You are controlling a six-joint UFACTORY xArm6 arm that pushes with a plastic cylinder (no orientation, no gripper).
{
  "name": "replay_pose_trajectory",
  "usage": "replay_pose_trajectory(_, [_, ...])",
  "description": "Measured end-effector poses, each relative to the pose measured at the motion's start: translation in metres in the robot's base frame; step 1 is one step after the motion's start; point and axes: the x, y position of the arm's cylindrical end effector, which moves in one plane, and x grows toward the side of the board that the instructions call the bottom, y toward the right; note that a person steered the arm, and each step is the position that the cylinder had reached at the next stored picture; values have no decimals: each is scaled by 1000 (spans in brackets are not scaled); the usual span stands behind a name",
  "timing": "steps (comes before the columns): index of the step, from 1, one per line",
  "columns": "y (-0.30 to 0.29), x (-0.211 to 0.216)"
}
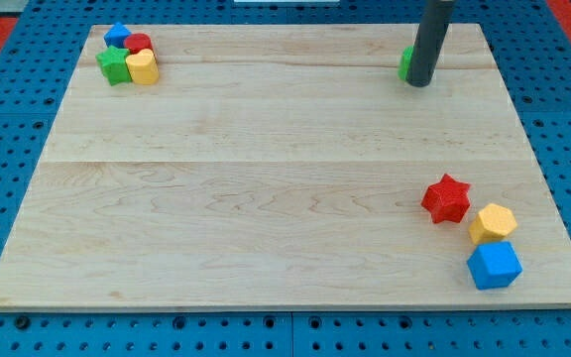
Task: Push the blue cube along with red star slightly up
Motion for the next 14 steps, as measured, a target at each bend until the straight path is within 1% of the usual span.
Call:
replay_pose_trajectory(1, [-2, -30])
replay_pose_trajectory(2, [-22, -23])
replay_pose_trajectory(3, [-32, 34])
replay_pose_trajectory(4, [21, 85])
replay_pose_trajectory(5, [85, 143])
replay_pose_trajectory(6, [118, 210])
replay_pose_trajectory(7, [88, 276])
replay_pose_trajectory(8, [37, 319])
replay_pose_trajectory(9, [22, 326])
replay_pose_trajectory(11, [-1, 327])
replay_pose_trajectory(12, [10, 326])
replay_pose_trajectory(14, [-9, 319])
